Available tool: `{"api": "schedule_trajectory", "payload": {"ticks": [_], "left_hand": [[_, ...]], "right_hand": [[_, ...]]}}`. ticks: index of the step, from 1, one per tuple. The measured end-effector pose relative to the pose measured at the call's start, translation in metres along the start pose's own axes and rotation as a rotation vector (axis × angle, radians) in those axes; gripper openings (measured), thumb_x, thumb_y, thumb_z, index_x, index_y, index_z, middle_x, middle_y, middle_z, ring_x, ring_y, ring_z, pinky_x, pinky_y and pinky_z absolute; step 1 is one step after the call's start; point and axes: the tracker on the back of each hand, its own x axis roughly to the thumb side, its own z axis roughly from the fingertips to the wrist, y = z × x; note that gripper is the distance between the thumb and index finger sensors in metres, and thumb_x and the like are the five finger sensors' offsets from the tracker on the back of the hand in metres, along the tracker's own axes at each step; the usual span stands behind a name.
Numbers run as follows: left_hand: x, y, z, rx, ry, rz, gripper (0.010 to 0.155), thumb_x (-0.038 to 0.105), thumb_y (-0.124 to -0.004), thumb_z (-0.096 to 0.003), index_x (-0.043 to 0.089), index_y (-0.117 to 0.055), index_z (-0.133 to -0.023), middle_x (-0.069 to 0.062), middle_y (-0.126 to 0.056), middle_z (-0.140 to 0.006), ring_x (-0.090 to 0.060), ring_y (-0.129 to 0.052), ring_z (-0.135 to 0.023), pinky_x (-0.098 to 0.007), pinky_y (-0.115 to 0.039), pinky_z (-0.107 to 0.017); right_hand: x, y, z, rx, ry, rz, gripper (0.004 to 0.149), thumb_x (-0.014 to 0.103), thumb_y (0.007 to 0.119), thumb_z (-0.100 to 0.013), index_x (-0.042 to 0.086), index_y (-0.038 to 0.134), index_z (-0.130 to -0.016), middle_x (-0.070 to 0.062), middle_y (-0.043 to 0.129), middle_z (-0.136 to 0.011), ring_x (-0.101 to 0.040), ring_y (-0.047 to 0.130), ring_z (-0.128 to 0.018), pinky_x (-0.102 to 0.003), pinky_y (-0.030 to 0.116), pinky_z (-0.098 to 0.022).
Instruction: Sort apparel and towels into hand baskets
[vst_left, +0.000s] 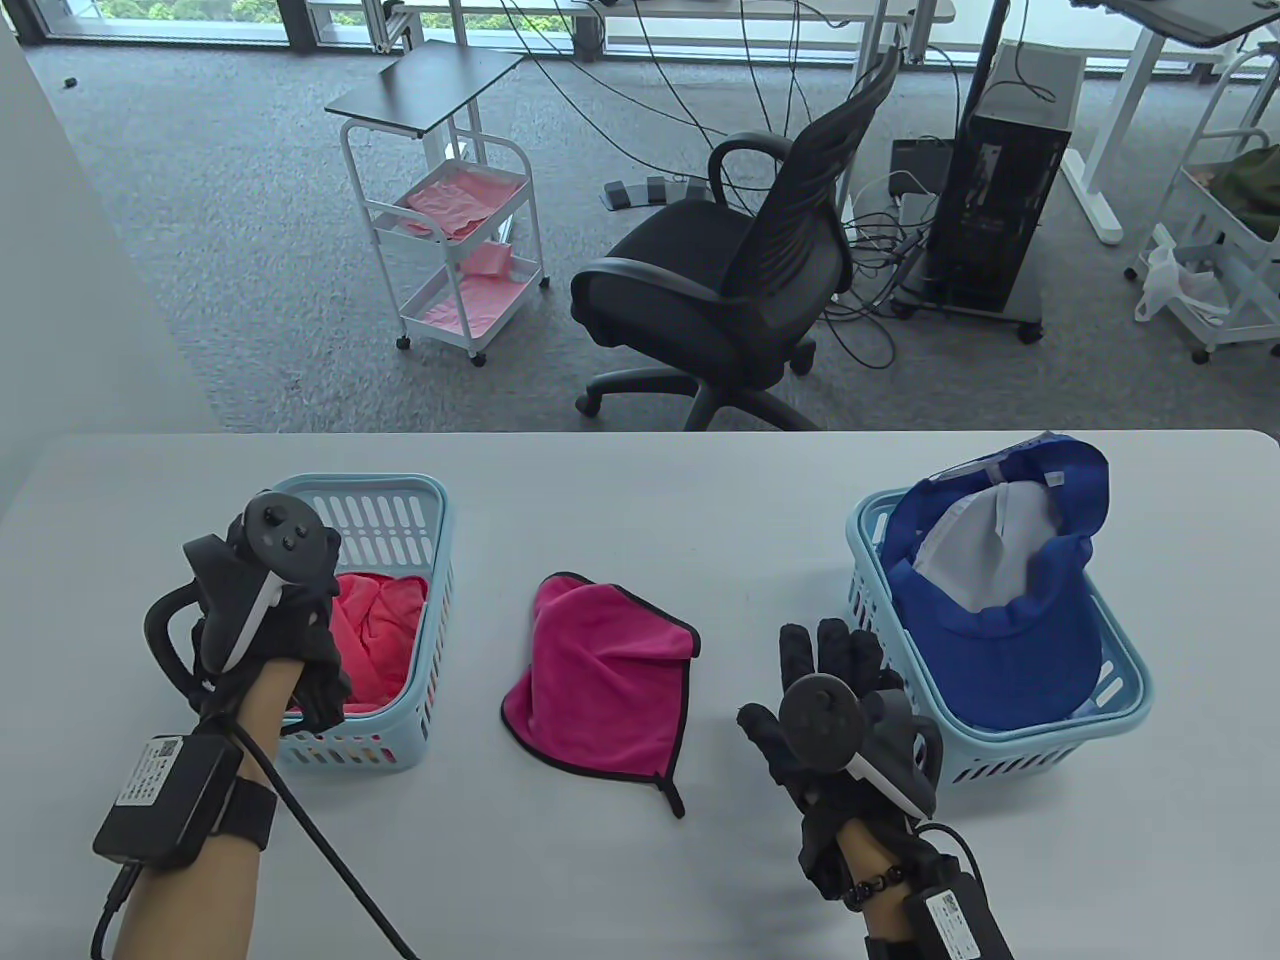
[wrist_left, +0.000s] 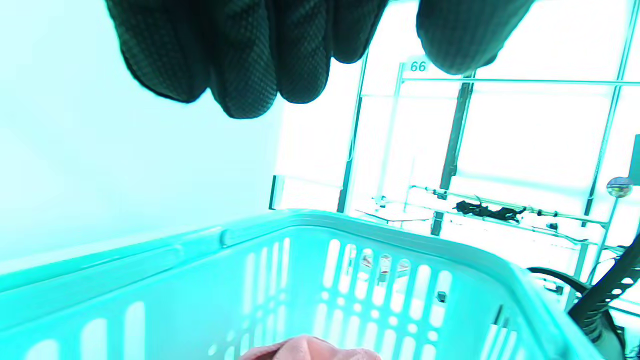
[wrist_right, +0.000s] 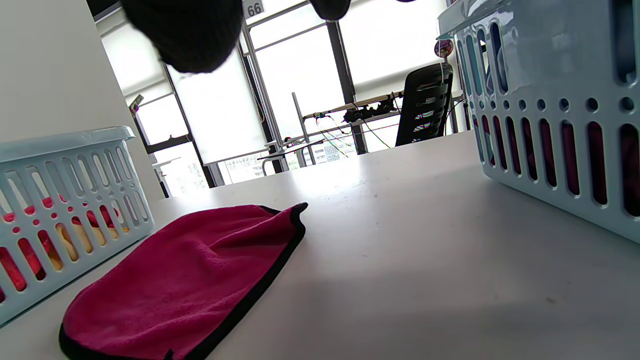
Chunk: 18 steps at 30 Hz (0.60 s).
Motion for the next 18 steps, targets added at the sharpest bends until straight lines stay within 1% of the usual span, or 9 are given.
{"api": "schedule_trajectory", "payload": {"ticks": [2,5,8,10,13,14,16,18], "left_hand": [[0.007,0.003,0.004,-0.008,-0.033,0.020,0.073,0.054,-0.068,-0.0573,0.013,-0.048,-0.114,-0.019,-0.067,-0.113,-0.045,-0.084,-0.099,-0.059,-0.075,-0.070],[0.022,0.006,0.011,-0.047,-0.093,0.057,0.079,0.055,-0.067,-0.0574,0.010,-0.040,-0.116,-0.024,-0.059,-0.116,-0.050,-0.076,-0.102,-0.063,-0.070,-0.072],[0.048,0.006,0.025,-0.066,-0.200,0.074,0.084,0.057,-0.066,-0.0577,0.008,-0.032,-0.118,-0.029,-0.050,-0.118,-0.056,-0.066,-0.105,-0.066,-0.064,-0.073],[0.068,0.002,0.034,-0.080,-0.278,0.062,0.087,0.058,-0.065,-0.0575,0.007,-0.028,-0.118,-0.032,-0.044,-0.119,-0.059,-0.061,-0.105,-0.068,-0.060,-0.074],[0.103,-0.014,0.052,-0.106,-0.393,0.042,0.091,0.059,-0.065,-0.0573,0.006,-0.023,-0.118,-0.036,-0.038,-0.119,-0.063,-0.055,-0.105,-0.070,-0.057,-0.074],[0.111,-0.019,0.057,-0.116,-0.407,0.035,0.092,0.060,-0.065,-0.0573,0.005,-0.022,-0.118,-0.037,-0.036,-0.118,-0.064,-0.054,-0.105,-0.070,-0.056,-0.073],[0.129,-0.033,0.066,-0.154,-0.460,0.015,0.094,0.061,-0.064,-0.0571,0.005,-0.019,-0.118,-0.039,-0.033,-0.118,-0.067,-0.052,-0.104,-0.072,-0.055,-0.073],[0.146,-0.052,0.075,-0.203,-0.501,-0.013,0.096,0.062,-0.064,-0.0568,0.004,-0.017,-0.117,-0.040,-0.030,-0.118,-0.068,-0.050,-0.104,-0.073,-0.054,-0.073]], "right_hand": [[0.000,0.000,0.000,0.003,0.000,0.002,0.084,0.047,0.073,-0.055,0.002,0.032,-0.113,-0.037,0.019,-0.111,-0.066,0.022,-0.097,-0.080,0.031,-0.066],[0.001,0.000,0.000,0.003,-0.002,0.002,0.084,0.047,0.073,-0.055,0.002,0.032,-0.113,-0.037,0.019,-0.111,-0.066,0.021,-0.097,-0.080,0.031,-0.066],[0.002,0.000,0.000,0.006,-0.009,-0.005,0.084,0.047,0.072,-0.055,0.002,0.032,-0.113,-0.037,0.018,-0.111,-0.066,0.021,-0.097,-0.080,0.031,-0.066],[0.004,0.000,0.001,0.005,-0.012,-0.003,0.084,0.047,0.072,-0.055,0.002,0.031,-0.113,-0.037,0.018,-0.111,-0.066,0.021,-0.097,-0.080,0.031,-0.066],[0.005,-0.002,0.002,-0.004,-0.011,-0.021,0.084,0.047,0.072,-0.055,0.002,0.031,-0.113,-0.037,0.018,-0.111,-0.066,0.021,-0.097,-0.080,0.031,-0.066],[0.005,-0.003,0.002,-0.010,-0.008,-0.025,0.084,0.047,0.072,-0.055,0.002,0.031,-0.113,-0.037,0.018,-0.111,-0.066,0.021,-0.097,-0.080,0.031,-0.066],[0.004,-0.004,0.002,-0.015,0.003,-0.026,0.085,0.047,0.072,-0.055,0.002,0.031,-0.113,-0.037,0.018,-0.111,-0.066,0.021,-0.097,-0.080,0.031,-0.066],[0.003,-0.005,0.003,-0.018,0.014,-0.043,0.084,0.047,0.072,-0.055,0.002,0.031,-0.113,-0.037,0.018,-0.111,-0.066,0.021,-0.097,-0.080,0.031,-0.066]]}}
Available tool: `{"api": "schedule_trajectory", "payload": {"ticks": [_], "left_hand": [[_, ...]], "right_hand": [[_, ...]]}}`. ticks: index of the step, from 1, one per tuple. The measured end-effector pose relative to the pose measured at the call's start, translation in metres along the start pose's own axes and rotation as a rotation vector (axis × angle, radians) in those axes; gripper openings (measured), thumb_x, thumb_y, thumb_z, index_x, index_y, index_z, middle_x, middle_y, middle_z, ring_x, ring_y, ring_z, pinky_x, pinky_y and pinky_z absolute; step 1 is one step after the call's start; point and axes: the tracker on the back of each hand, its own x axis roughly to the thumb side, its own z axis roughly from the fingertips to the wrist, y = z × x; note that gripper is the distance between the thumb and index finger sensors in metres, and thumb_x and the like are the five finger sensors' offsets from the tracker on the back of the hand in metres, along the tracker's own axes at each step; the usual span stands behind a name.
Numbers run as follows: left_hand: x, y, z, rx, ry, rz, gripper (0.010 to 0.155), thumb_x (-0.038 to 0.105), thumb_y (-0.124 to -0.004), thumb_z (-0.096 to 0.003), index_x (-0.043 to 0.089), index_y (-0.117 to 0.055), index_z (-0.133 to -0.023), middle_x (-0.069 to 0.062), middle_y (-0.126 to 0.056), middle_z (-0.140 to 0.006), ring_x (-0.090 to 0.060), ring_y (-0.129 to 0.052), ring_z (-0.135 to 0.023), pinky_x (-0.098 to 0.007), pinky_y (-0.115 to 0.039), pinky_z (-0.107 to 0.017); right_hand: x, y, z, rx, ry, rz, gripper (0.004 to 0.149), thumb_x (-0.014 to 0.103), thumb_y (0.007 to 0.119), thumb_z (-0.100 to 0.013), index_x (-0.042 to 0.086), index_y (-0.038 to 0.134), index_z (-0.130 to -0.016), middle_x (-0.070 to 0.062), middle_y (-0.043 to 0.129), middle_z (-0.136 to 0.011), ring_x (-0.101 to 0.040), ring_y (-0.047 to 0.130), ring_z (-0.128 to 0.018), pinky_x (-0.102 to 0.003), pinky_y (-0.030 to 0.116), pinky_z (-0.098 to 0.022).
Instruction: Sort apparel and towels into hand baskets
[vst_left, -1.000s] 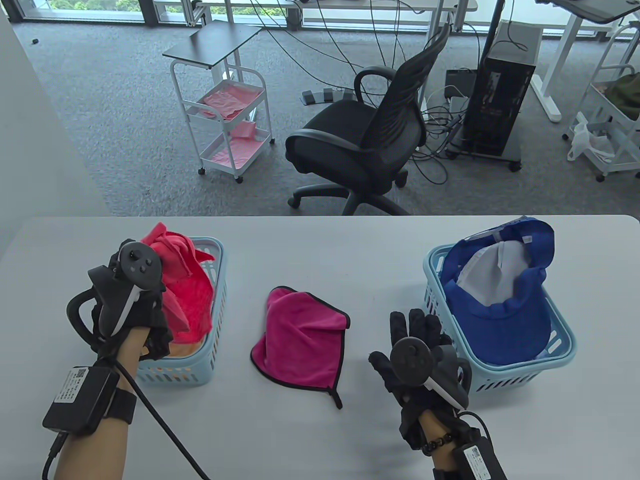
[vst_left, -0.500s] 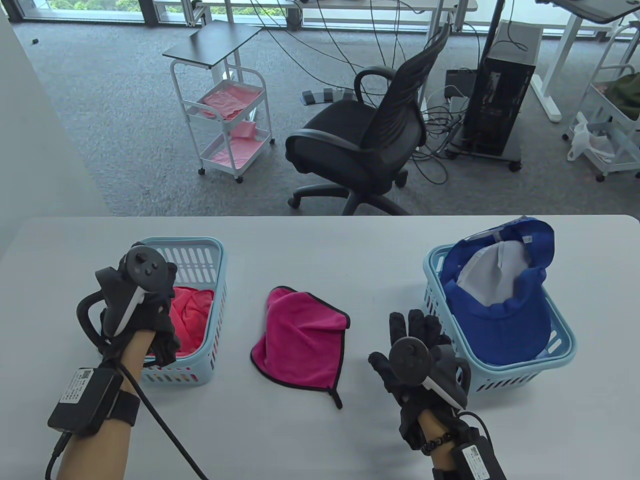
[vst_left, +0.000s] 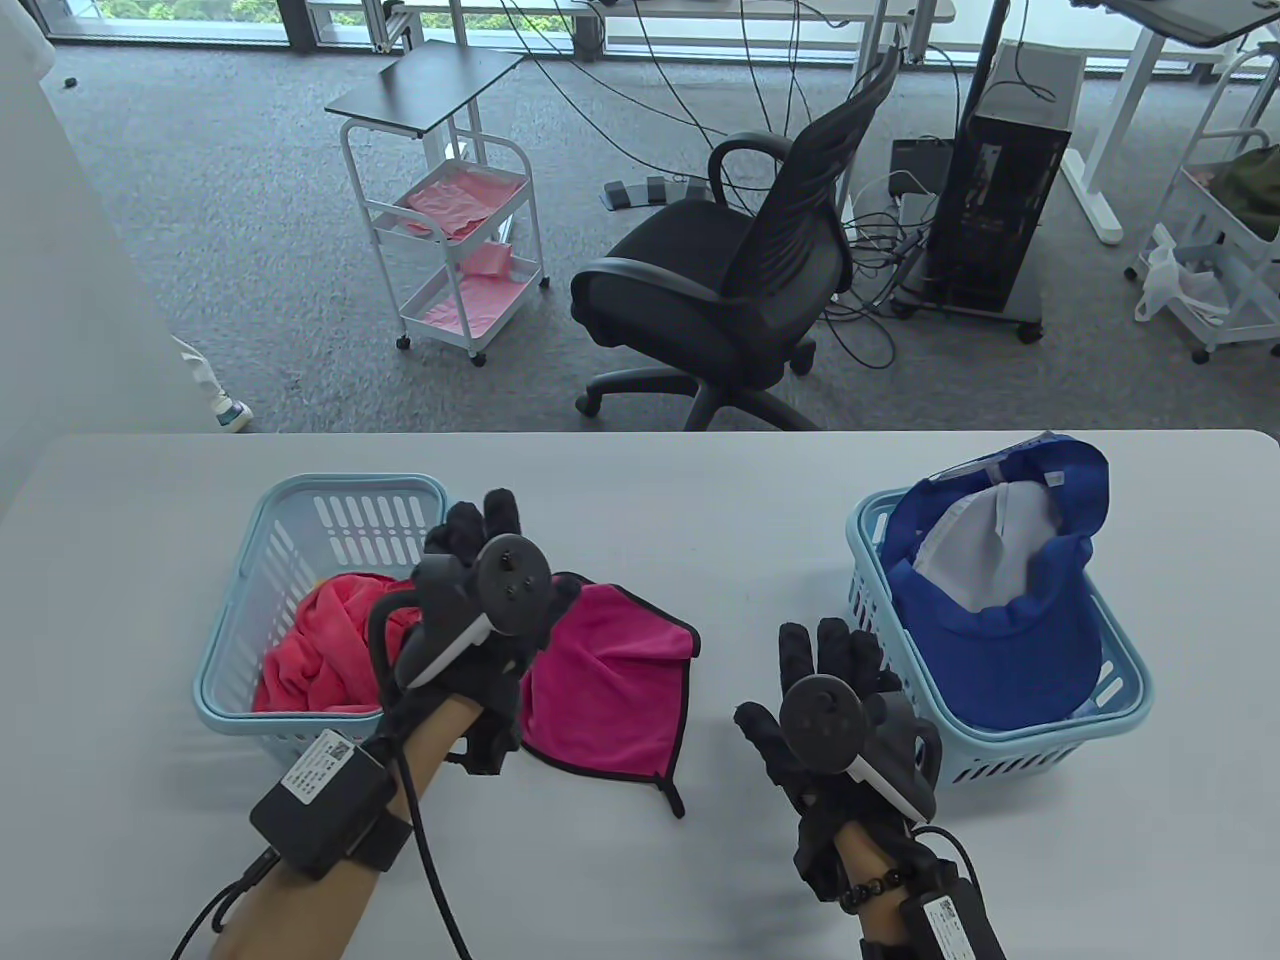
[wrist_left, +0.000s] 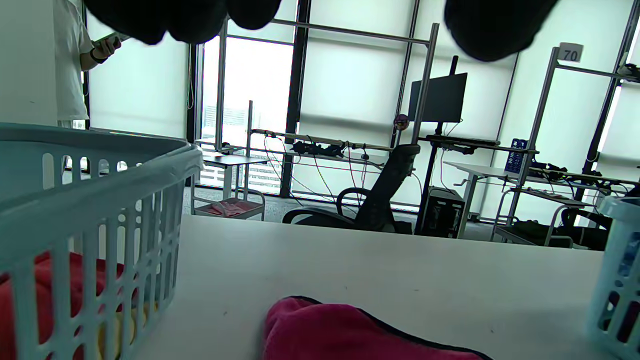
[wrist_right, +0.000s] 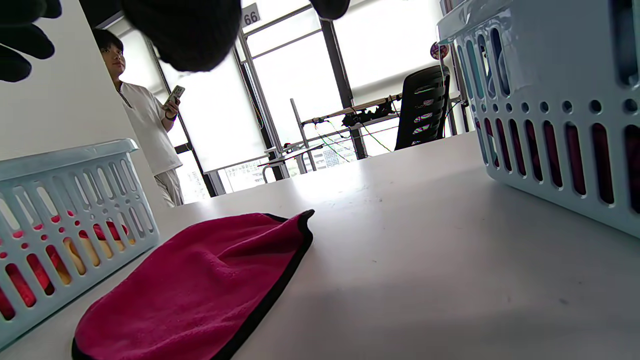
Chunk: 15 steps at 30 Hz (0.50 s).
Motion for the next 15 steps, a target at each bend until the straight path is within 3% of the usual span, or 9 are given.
{"api": "schedule_trajectory", "payload": {"ticks": [7,15], "left_hand": [[0.030,-0.062,-0.016,-0.150,-0.054,-0.007,0.097,0.063,-0.064,-0.0561,0.006,-0.014,-0.117,-0.041,-0.026,-0.118,-0.072,-0.048,-0.102,-0.076,-0.053,-0.071],[0.030,-0.125,-0.041,-0.278,0.006,-0.046,0.098,0.064,-0.065,-0.0551,0.008,-0.014,-0.117,-0.042,-0.025,-0.117,-0.073,-0.046,-0.102,-0.077,-0.054,-0.070]], "right_hand": [[-0.002,0.000,0.000,-0.008,0.004,-0.013,0.084,0.047,0.072,-0.055,0.002,0.031,-0.113,-0.037,0.018,-0.111,-0.066,0.021,-0.097,-0.080,0.031,-0.066],[-0.001,-0.001,0.001,-0.020,0.000,-0.027,0.084,0.047,0.072,-0.055,0.002,0.032,-0.113,-0.037,0.018,-0.111,-0.066,0.021,-0.097,-0.080,0.031,-0.066]]}}
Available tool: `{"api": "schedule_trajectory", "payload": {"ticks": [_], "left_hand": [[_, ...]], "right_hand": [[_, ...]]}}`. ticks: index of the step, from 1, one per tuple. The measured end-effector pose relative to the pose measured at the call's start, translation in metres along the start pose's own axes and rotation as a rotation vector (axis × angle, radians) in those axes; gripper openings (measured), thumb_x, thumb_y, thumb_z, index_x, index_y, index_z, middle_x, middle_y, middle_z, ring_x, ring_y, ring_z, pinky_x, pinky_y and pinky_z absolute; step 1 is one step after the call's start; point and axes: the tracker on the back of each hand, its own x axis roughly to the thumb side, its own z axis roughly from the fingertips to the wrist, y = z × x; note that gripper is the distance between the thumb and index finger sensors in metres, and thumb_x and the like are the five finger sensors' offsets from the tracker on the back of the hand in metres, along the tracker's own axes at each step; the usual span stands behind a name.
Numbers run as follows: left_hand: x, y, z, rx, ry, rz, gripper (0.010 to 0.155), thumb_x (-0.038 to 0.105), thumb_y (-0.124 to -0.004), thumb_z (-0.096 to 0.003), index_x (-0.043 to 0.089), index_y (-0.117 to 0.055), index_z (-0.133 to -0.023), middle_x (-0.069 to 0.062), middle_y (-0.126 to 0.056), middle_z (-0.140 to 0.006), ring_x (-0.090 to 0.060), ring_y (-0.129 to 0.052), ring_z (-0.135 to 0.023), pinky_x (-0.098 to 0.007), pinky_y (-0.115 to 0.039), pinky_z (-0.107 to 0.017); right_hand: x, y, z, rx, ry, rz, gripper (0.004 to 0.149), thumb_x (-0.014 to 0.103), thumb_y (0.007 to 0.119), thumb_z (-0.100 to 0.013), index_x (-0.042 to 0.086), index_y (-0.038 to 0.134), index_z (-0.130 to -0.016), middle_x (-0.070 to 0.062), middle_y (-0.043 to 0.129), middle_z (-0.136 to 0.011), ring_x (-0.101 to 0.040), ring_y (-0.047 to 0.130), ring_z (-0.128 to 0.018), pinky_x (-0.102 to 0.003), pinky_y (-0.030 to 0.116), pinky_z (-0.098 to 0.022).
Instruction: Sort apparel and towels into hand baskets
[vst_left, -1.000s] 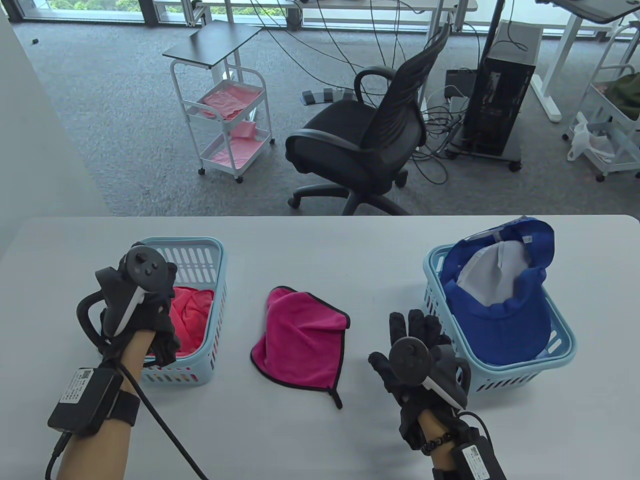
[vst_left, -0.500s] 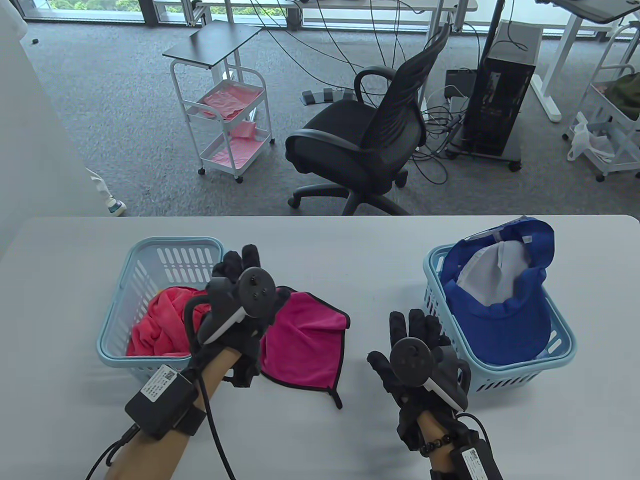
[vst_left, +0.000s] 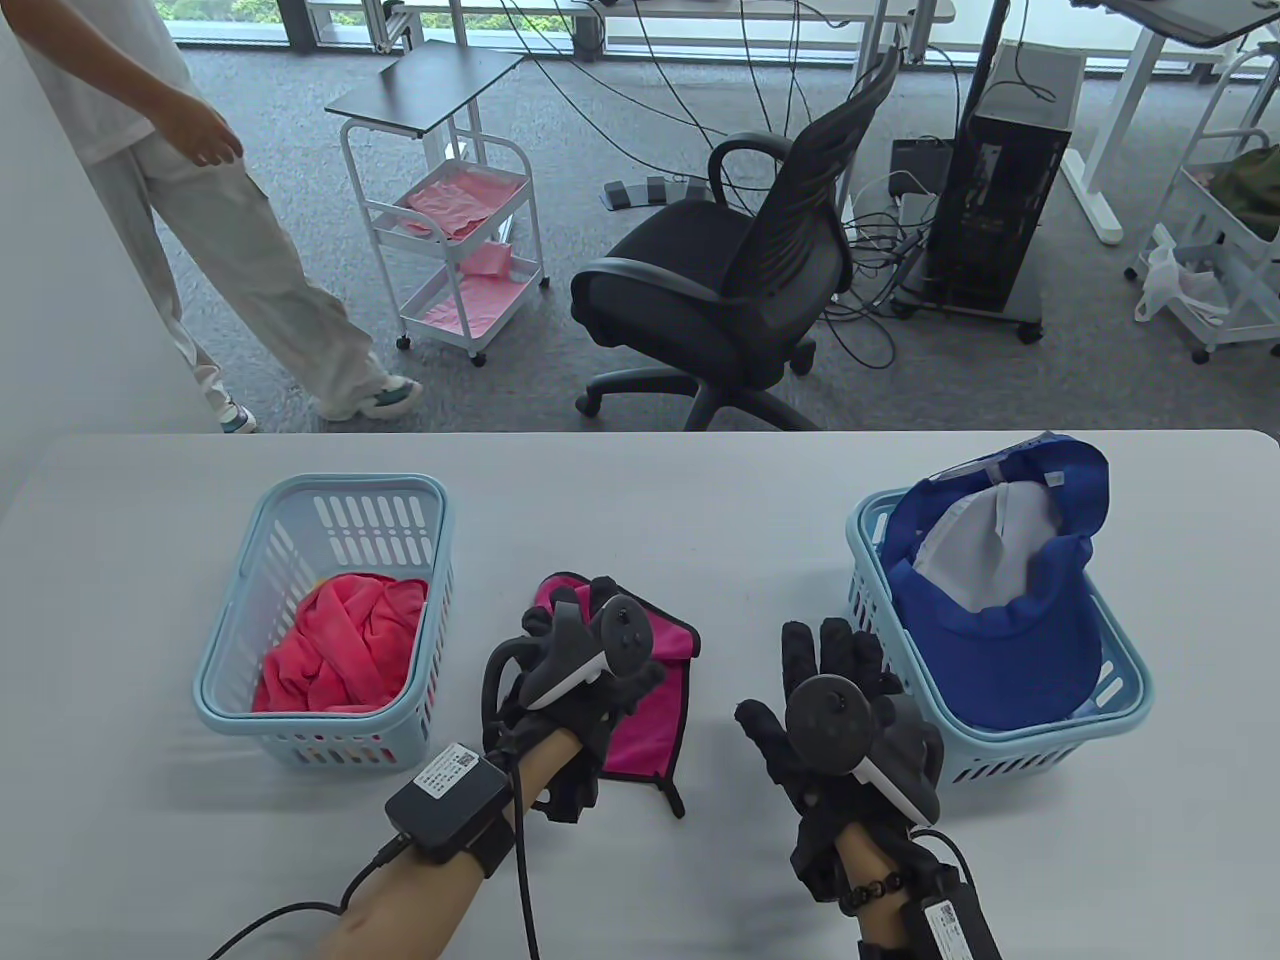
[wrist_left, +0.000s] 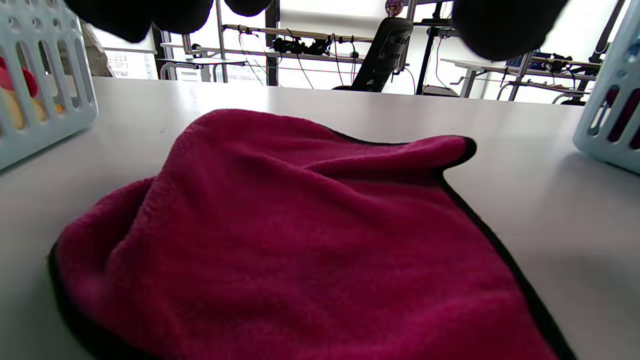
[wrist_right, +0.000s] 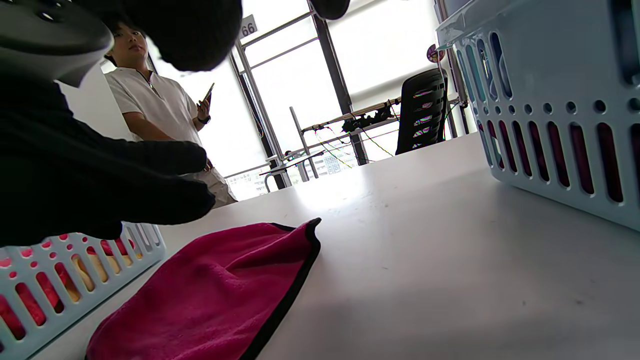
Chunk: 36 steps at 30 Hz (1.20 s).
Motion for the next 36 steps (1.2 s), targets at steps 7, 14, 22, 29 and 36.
{"api": "schedule_trajectory", "payload": {"ticks": [7,14,22,29,36], "left_hand": [[-0.002,-0.028,-0.025,-0.078,0.015,-0.044,0.097,0.065,-0.065,-0.0537,0.011,-0.016,-0.118,-0.039,-0.023,-0.119,-0.073,-0.044,-0.102,-0.078,-0.052,-0.070],[0.000,-0.049,-0.040,-0.137,0.013,-0.121,0.090,0.062,-0.067,-0.0538,0.012,-0.029,-0.118,-0.033,-0.033,-0.120,-0.070,-0.048,-0.103,-0.076,-0.054,-0.071],[-0.010,-0.046,-0.041,-0.050,0.029,-0.146,0.072,0.057,-0.069,-0.0545,0.020,-0.050,-0.114,-0.019,-0.047,-0.120,-0.059,-0.063,-0.103,-0.068,-0.067,-0.071],[-0.010,-0.040,-0.047,0.061,0.048,-0.236,0.051,0.049,-0.075,-0.0546,0.028,-0.068,-0.101,-0.008,-0.067,-0.112,-0.048,-0.084,-0.093,-0.057,-0.080,-0.066],[-0.007,-0.035,-0.053,0.134,0.067,-0.326,0.040,0.042,-0.080,-0.0535,0.028,-0.078,-0.091,-0.002,-0.084,-0.097,-0.035,-0.101,-0.075,-0.045,-0.090,-0.057]], "right_hand": [[-0.002,0.000,0.001,-0.003,0.008,-0.012,0.084,0.047,0.072,-0.055,0.002,0.031,-0.113,-0.037,0.018,-0.111,-0.066,0.021,-0.097,-0.080,0.031,-0.066],[-0.006,-0.003,0.002,-0.016,0.018,-0.033,0.084,0.047,0.072,-0.055,0.002,0.031,-0.113,-0.037,0.018,-0.111,-0.066,0.022,-0.097,-0.080,0.031,-0.066],[-0.012,-0.002,0.003,-0.013,0.030,-0.052,0.084,0.047,0.072,-0.055,0.002,0.032,-0.113,-0.037,0.018,-0.111,-0.066,0.022,-0.097,-0.080,0.031,-0.066],[-0.005,0.001,0.002,-0.017,0.006,-0.039,0.084,0.047,0.072,-0.055,0.002,0.032,-0.113,-0.037,0.019,-0.111,-0.066,0.023,-0.097,-0.080,0.031,-0.067],[-0.001,0.005,0.001,-0.004,-0.002,-0.018,0.083,0.047,0.073,-0.054,0.002,0.033,-0.112,-0.036,0.020,-0.111,-0.065,0.023,-0.097,-0.080,0.031,-0.067]]}}
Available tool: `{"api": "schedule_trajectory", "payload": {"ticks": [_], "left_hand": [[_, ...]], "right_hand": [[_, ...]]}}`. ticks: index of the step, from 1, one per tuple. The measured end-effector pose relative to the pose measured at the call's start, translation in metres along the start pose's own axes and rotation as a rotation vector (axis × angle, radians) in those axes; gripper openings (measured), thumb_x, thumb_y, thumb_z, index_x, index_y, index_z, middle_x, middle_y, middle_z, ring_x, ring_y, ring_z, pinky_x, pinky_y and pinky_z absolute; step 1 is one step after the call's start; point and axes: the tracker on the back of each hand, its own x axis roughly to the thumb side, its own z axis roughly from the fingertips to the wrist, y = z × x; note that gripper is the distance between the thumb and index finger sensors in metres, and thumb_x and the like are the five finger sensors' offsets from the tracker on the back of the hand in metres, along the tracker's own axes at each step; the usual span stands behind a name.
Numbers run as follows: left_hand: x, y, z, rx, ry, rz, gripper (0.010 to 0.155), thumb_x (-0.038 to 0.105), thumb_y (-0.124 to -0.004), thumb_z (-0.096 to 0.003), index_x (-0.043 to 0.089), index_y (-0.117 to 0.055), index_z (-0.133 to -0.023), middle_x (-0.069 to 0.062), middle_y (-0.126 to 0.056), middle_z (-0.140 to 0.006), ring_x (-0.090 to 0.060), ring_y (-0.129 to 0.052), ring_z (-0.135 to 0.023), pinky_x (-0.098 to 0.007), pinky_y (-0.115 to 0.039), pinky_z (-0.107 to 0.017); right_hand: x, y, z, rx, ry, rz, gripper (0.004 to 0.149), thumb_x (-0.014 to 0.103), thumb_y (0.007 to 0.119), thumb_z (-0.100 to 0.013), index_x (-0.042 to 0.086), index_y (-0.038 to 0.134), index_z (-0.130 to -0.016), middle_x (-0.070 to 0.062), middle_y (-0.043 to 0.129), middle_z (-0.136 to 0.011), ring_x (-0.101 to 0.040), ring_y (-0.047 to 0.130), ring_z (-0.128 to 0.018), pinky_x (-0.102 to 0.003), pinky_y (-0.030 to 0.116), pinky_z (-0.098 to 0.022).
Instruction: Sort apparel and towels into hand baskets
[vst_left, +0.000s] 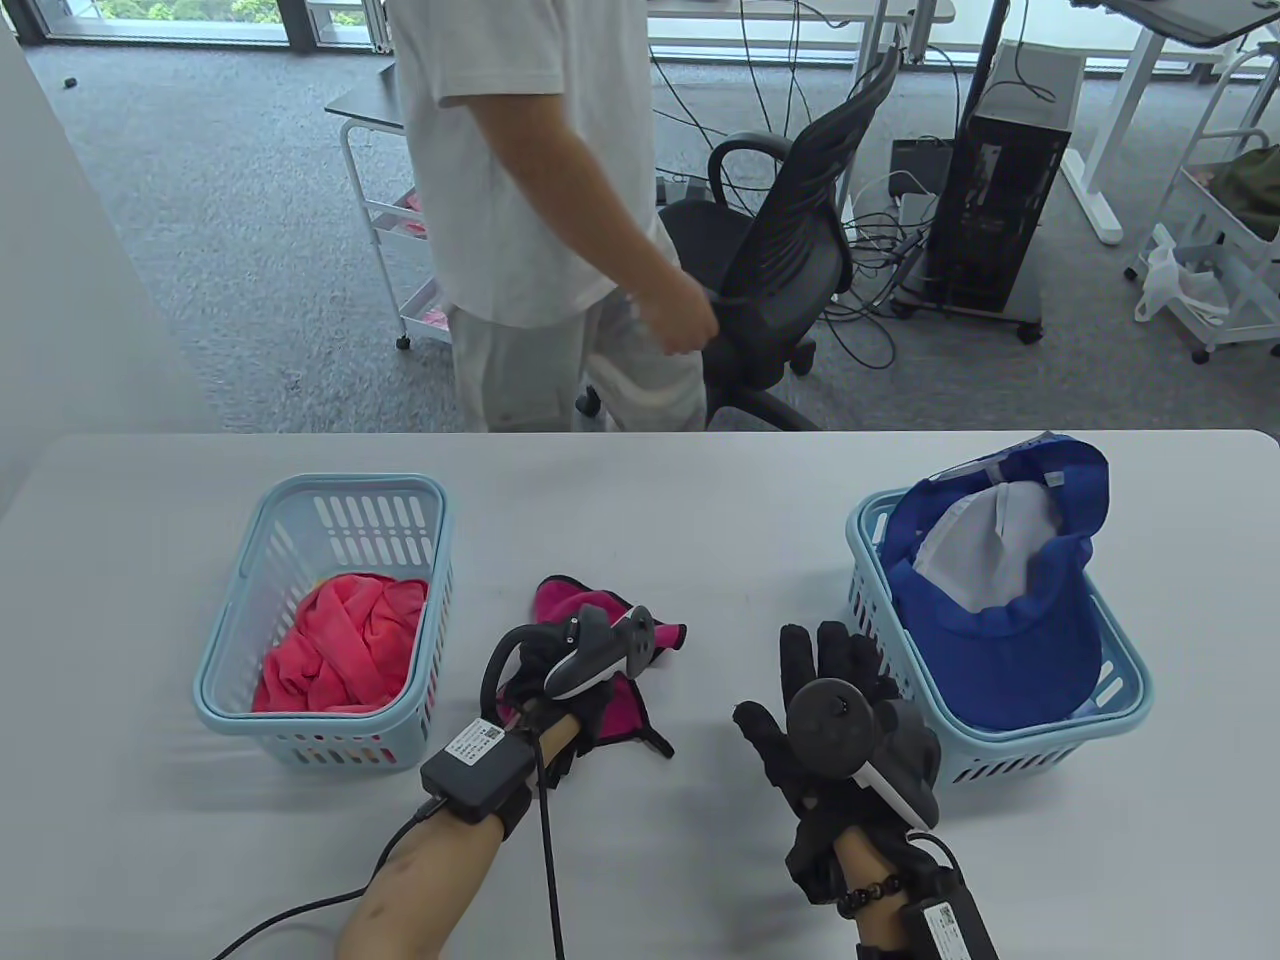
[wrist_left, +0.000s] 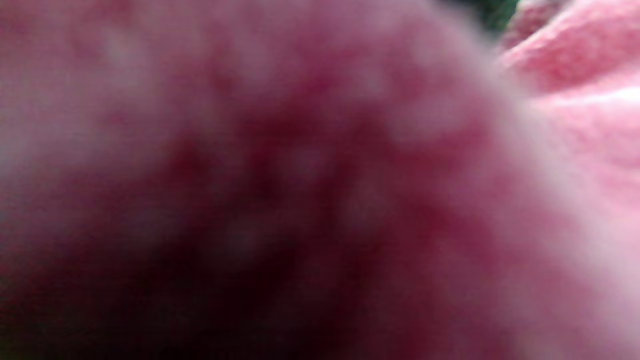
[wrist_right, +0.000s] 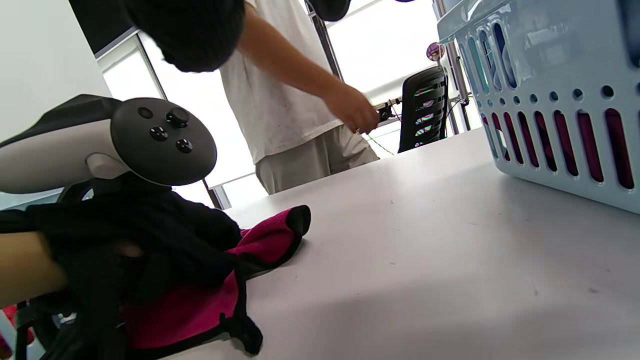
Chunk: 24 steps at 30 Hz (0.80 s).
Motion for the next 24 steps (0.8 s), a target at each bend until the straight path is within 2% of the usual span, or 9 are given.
{"api": "schedule_trajectory", "payload": {"ticks": [2,5,9,16,18,24], "left_hand": [[0.001,0.003,-0.001,0.014,-0.002,-0.029,0.039,0.040,-0.081,-0.0531,0.028,-0.078,-0.090,-0.003,-0.088,-0.093,-0.031,-0.105,-0.070,-0.041,-0.092,-0.053],[-0.002,0.008,0.000,0.013,0.011,0.015,0.040,0.038,-0.081,-0.0529,0.027,-0.078,-0.091,-0.005,-0.089,-0.091,-0.028,-0.107,-0.065,-0.038,-0.094,-0.050],[-0.012,0.027,0.008,0.048,0.023,0.065,0.040,0.037,-0.082,-0.0526,0.026,-0.077,-0.091,-0.007,-0.089,-0.092,-0.027,-0.108,-0.064,-0.038,-0.095,-0.049],[-0.034,0.090,0.038,0.185,0.040,0.176,0.041,0.037,-0.082,-0.0530,0.026,-0.077,-0.092,-0.007,-0.088,-0.093,-0.027,-0.107,-0.065,-0.038,-0.094,-0.050],[-0.042,0.117,0.054,0.252,0.036,0.202,0.041,0.037,-0.082,-0.0530,0.026,-0.077,-0.092,-0.007,-0.088,-0.093,-0.027,-0.107,-0.065,-0.038,-0.094,-0.050],[-0.074,0.169,0.095,0.392,0.050,0.279,0.041,0.038,-0.082,-0.0534,0.027,-0.076,-0.093,-0.007,-0.087,-0.094,-0.027,-0.107,-0.066,-0.037,-0.094,-0.051]], "right_hand": [[0.001,0.001,-0.001,0.007,-0.004,0.002,0.083,0.047,0.073,-0.054,0.002,0.033,-0.113,-0.036,0.019,-0.111,-0.065,0.022,-0.097,-0.080,0.031,-0.067],[0.005,0.001,-0.001,0.006,-0.022,0.004,0.083,0.047,0.073,-0.054,0.002,0.033,-0.112,-0.036,0.019,-0.111,-0.065,0.022,-0.097,-0.080,0.031,-0.067],[0.011,0.004,-0.001,0.015,-0.039,0.021,0.083,0.047,0.073,-0.054,0.002,0.033,-0.113,-0.036,0.020,-0.111,-0.065,0.022,-0.098,-0.080,0.031,-0.067],[0.016,0.010,-0.002,0.029,-0.058,0.054,0.083,0.047,0.073,-0.054,0.002,0.033,-0.113,-0.036,0.020,-0.112,-0.065,0.022,-0.098,-0.080,0.031,-0.067],[0.018,0.011,-0.003,0.034,-0.063,0.072,0.083,0.047,0.073,-0.054,0.002,0.033,-0.113,-0.036,0.019,-0.112,-0.065,0.022,-0.098,-0.080,0.031,-0.067],[0.019,0.013,-0.004,0.044,-0.066,0.089,0.083,0.047,0.073,-0.054,0.002,0.033,-0.113,-0.036,0.019,-0.112,-0.064,0.021,-0.098,-0.080,0.030,-0.067]]}}
